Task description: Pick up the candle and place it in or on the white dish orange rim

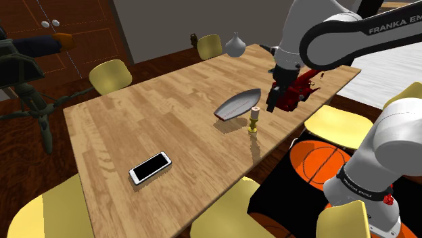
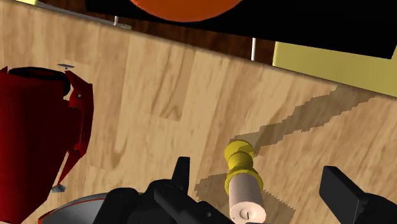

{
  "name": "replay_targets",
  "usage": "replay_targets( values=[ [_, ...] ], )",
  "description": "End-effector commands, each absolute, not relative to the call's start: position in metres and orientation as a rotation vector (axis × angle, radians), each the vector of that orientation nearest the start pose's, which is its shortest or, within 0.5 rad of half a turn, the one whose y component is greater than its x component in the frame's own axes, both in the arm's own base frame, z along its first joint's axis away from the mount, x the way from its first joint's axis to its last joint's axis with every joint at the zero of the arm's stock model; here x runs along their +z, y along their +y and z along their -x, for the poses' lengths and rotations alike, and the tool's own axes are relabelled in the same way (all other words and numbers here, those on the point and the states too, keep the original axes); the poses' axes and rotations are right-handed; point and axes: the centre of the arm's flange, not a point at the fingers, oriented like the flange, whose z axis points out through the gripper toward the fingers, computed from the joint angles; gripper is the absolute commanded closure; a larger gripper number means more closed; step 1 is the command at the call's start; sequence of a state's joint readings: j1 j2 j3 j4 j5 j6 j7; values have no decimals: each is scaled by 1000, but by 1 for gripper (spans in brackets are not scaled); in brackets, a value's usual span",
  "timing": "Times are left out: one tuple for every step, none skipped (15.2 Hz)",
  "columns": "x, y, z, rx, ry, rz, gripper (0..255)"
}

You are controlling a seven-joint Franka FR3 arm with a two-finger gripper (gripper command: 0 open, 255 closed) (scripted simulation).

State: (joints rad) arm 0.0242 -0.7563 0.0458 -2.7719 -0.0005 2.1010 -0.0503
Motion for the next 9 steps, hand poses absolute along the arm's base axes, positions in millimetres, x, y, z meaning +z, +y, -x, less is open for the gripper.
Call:
replay_targets(
  values=[
    [410, 27, -332, -209, -206, 3164, 0],
    [399, 30, -337, -241, -222, 3164, 0],
    [388, 32, -342, -272, -238, 3163, 0],
    [378, 34, -347, -304, -254, 3161, 0],
    [374, 35, -349, -315, -260, 3161, 0],
    [369, 35, -350, -315, -260, 3161, 0],
    [364, 35, -351, -315, -260, 3161, 0],
    [359, 34, -352, -315, -260, 3161, 0],
    [353, 34, -353, -315, -260, 3161, 0]
  ],
)
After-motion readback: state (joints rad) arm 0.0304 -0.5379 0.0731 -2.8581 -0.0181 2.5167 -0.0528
